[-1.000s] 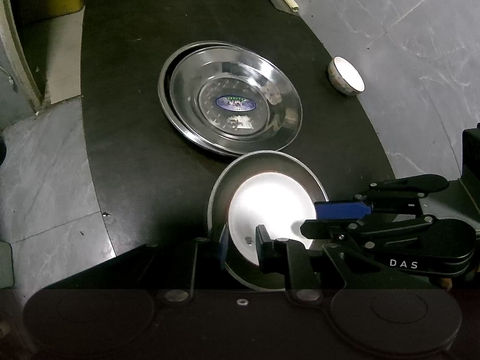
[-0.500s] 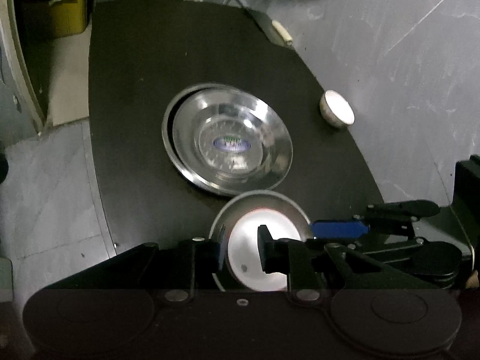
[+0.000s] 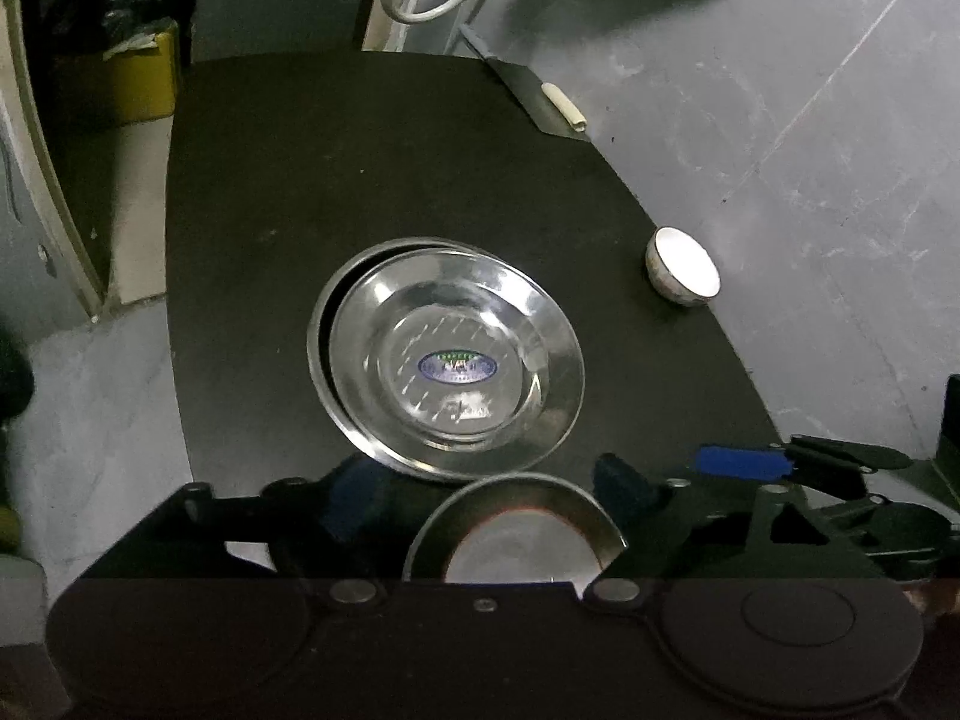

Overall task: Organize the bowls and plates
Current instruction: 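Reach both grippers to the second white bowl and close on its rim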

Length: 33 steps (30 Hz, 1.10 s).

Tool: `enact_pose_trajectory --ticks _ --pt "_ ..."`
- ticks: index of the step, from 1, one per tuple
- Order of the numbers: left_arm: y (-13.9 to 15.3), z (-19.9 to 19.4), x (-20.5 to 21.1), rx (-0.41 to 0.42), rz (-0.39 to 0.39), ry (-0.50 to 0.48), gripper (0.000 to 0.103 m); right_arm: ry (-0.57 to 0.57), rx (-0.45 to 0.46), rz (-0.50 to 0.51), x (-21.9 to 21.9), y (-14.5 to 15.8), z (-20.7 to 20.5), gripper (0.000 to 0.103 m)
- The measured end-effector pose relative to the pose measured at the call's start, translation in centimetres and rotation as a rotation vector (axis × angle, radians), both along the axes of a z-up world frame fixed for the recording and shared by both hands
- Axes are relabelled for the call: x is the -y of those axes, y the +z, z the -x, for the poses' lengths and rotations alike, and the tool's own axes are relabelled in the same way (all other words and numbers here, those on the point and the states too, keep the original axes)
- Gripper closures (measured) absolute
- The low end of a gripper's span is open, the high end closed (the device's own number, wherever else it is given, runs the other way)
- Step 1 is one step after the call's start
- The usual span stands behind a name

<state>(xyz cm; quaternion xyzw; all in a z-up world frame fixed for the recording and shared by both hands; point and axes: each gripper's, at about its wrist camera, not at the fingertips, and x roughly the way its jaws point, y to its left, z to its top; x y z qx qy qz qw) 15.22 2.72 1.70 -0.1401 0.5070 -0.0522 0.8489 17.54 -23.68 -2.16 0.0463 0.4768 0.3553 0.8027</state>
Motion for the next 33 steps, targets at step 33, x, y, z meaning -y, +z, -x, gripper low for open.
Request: enact_pose_trajectory --ticks 33 --pt "-5.8 -25.6 16.2 0.126 -0.093 -0.411 0.001 -0.832 0.055 -0.011 8.0 -8.6 -9.8 0.0"
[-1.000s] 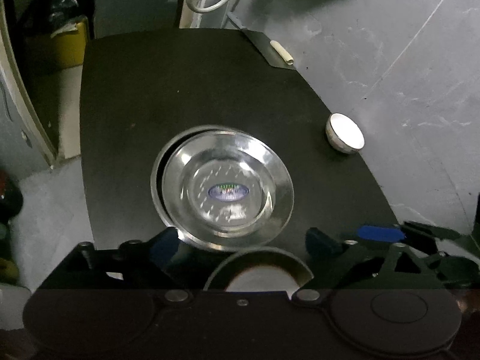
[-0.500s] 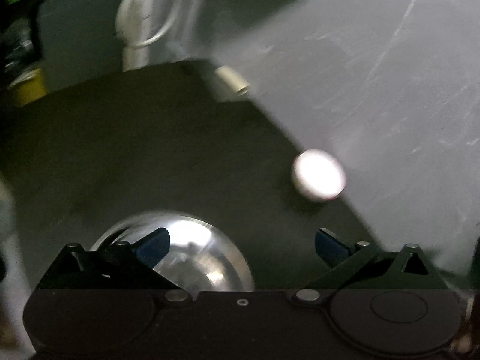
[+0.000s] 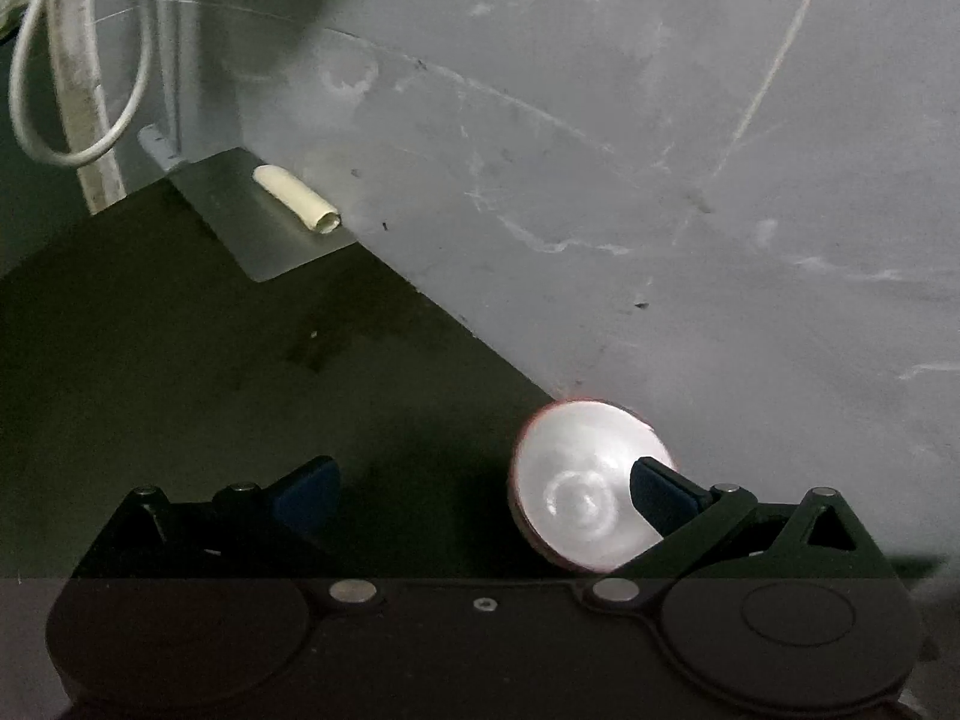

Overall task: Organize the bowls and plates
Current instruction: 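Reach both grippers to the second white bowl and close on its rim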

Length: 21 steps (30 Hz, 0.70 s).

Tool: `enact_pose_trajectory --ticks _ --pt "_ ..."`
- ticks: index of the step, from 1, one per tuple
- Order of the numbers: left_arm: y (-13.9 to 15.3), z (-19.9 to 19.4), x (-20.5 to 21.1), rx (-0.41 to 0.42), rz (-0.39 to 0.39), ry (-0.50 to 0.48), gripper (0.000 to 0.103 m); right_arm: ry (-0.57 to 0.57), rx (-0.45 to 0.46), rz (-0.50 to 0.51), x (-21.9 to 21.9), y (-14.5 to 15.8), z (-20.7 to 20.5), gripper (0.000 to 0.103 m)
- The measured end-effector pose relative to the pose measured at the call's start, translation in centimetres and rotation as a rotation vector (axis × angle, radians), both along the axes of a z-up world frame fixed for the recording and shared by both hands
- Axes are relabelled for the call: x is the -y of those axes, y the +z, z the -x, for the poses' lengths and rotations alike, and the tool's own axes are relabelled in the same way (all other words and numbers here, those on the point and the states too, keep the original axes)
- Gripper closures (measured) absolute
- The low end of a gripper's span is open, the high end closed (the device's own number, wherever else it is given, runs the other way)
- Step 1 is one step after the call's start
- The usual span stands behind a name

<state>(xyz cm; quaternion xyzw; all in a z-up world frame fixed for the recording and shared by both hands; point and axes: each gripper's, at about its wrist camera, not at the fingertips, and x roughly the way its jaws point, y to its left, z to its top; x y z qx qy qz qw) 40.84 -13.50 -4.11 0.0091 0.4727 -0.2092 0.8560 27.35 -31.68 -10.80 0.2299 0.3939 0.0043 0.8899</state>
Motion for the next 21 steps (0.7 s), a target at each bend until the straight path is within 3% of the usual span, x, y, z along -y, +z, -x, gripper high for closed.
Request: enact_pose_trajectory --ticks 5,11,15,21 --pt "-1.3 -1.3 0.8 -0.011 -0.061 -0.034 0.001 -0.019 -0.022 -0.104 0.8 -0.9 -1.2 0.0" --pt "-1.8 -1.8 1.1 -0.015 -0.095 -0.048 0.001 -0.065 0.009 -0.095 1.3 -1.0 -1.4 0.003" --pt "-1.9 -1.8 1.3 -0.015 -0.143 -0.023 0.001 -0.082 0.014 -0.122 1.4 -1.3 -2.3 0.014" --pt "-1.4 -1.4 1.1 0.016 -0.145 -0.026 0.004 -0.112 0.036 -0.173 1.8 -1.5 -2.6 0.028"
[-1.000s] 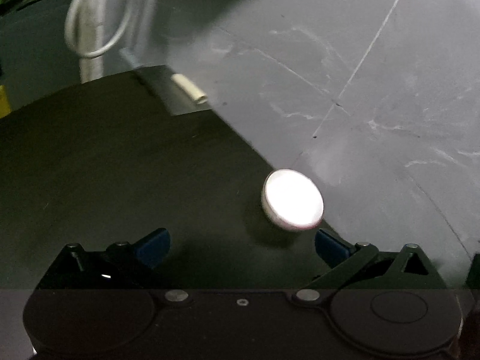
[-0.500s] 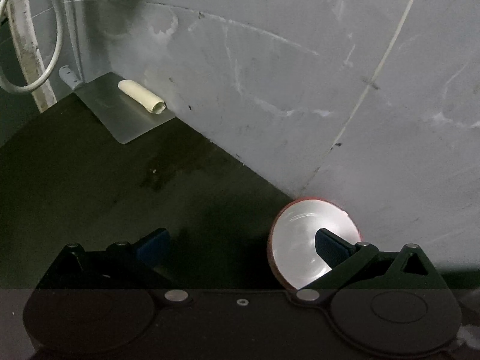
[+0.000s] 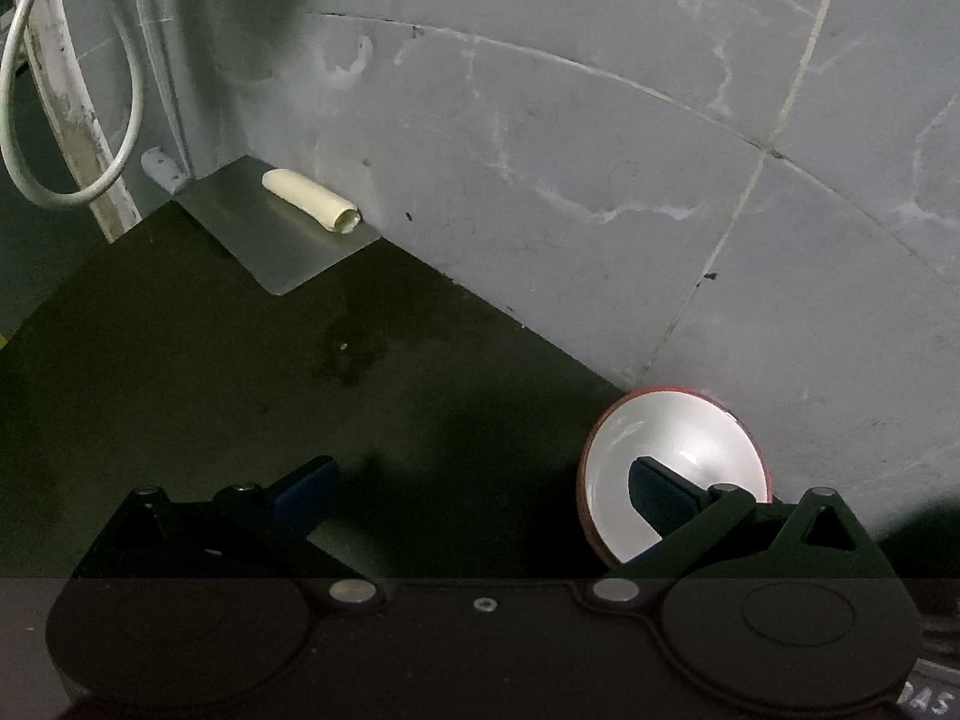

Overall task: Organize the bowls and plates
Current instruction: 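Reach both grippers to the second white bowl and close on its rim, then lift the second white bowl and carry it over the steel bowl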

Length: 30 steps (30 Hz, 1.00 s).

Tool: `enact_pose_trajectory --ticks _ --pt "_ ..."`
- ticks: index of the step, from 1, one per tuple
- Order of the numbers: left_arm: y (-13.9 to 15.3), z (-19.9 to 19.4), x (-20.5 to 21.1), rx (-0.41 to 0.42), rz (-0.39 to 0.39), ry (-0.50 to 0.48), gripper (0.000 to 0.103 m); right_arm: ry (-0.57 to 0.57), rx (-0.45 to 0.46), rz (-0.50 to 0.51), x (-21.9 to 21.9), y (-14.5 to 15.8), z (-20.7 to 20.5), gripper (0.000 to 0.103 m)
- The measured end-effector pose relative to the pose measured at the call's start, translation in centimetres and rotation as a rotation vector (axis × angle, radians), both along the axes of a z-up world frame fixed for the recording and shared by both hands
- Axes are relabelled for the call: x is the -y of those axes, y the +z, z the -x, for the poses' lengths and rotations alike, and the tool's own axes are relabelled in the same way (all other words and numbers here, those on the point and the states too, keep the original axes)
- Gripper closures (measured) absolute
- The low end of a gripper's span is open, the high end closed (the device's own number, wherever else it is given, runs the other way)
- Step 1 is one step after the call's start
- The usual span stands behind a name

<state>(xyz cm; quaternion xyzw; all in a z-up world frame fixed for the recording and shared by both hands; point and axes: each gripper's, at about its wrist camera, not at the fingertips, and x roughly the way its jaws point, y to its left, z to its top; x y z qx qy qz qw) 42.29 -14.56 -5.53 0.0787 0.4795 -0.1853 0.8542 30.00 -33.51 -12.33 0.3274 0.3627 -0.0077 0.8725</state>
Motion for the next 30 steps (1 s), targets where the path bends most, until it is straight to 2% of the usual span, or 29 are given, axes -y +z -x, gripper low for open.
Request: enact_pose_trajectory --ticks 3,5,7,8,10,14,16,20,25,30 --pt "-0.2 0.0 0.1 -0.023 0.017 -0.012 0.013 -0.003 -0.013 0.011 -0.1 -0.2 -0.6 0.038" --pt "-0.5 0.0 0.3 -0.043 0.031 -0.02 0.024 -0.005 -0.012 0.019 -0.2 -0.1 -0.7 0.04" --pt "-0.8 0.1 0.4 -0.065 0.056 -0.026 0.04 -0.001 -0.011 0.02 -0.3 -0.1 -0.9 0.045" --pt "-0.9 0.1 0.5 -0.077 0.069 -0.032 0.044 0.001 -0.01 0.017 -0.3 -0.2 -1.0 0.046" --pt "-1.2 0.1 0.4 -0.105 0.099 -0.034 0.065 0.011 -0.008 0.009 -0.2 -0.3 -1.1 0.052" --pt "-1.5 0.1 0.0 -0.137 0.15 -0.013 0.077 0.039 -0.004 0.007 -0.1 -0.1 -1.3 0.062" --pt "-1.5 0.3 0.0 -0.144 0.173 -0.022 0.089 0.052 0.0 0.005 -0.1 -0.1 -1.6 0.071" --pt "-1.4 1.1 -0.2 -0.133 0.166 -0.024 0.09 0.085 0.0 0.02 -0.4 0.2 -1.9 0.075" --pt "-0.5 2.4 -1.6 -0.12 0.203 -0.002 0.094 0.129 -0.018 0.009 -0.2 0.3 -1.7 0.084" --pt "1.2 4.7 -3.3 -0.075 0.244 0.033 0.094 0.175 0.023 0.022 -0.8 2.0 -0.3 0.085"
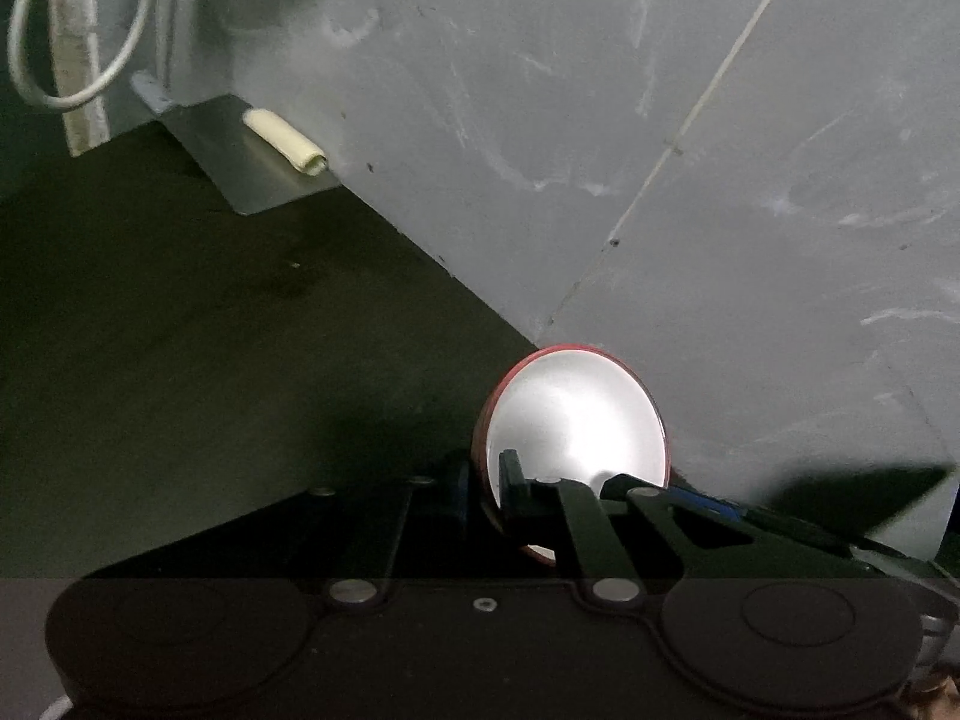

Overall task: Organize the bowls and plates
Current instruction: 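Lift the second white bowl and carry it over the steel bowl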

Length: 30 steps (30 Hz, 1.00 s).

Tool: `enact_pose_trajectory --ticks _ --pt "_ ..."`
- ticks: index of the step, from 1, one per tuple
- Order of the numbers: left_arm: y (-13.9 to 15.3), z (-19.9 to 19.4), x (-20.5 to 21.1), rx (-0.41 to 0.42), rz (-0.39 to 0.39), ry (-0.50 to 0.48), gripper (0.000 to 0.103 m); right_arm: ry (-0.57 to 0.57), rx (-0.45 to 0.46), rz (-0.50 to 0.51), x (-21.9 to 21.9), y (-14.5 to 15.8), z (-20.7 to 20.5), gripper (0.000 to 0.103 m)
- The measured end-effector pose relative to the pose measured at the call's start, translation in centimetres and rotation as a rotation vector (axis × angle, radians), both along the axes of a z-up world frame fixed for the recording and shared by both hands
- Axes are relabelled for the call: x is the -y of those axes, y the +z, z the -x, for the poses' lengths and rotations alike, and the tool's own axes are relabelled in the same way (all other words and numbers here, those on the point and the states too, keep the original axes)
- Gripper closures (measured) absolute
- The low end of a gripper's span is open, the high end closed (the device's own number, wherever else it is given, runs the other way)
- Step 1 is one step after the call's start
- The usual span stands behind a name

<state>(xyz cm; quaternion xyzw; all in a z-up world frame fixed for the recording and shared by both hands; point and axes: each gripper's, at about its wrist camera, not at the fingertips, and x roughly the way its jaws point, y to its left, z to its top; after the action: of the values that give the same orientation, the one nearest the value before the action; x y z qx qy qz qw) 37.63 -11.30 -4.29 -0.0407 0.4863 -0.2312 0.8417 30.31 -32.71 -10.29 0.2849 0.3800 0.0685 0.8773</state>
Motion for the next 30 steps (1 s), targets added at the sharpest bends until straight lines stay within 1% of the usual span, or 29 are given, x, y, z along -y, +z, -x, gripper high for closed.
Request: enact_pose_trajectory --ticks 7,13,19,25,30 --pt "2.5 4.0 -3.1 0.049 0.065 0.079 0.094 0.088 0.055 0.018 -1.2 3.1 2.3 0.085" --pt "4.7 8.0 -5.8 0.065 0.087 0.136 0.094 0.19 0.093 0.039 -2.7 6.0 4.8 0.084" --pt "6.7 12.4 -8.7 0.105 0.156 0.217 0.094 0.31 0.128 0.069 -4.6 8.8 7.5 0.084" --pt "7.8 15.8 -10.5 0.14 0.187 0.266 0.094 0.396 0.155 0.087 -5.9 10.6 9.4 0.084" --pt "8.1 18.7 -12.0 0.141 0.201 0.297 0.094 0.48 0.158 0.098 -7.3 11.3 10.8 0.084"
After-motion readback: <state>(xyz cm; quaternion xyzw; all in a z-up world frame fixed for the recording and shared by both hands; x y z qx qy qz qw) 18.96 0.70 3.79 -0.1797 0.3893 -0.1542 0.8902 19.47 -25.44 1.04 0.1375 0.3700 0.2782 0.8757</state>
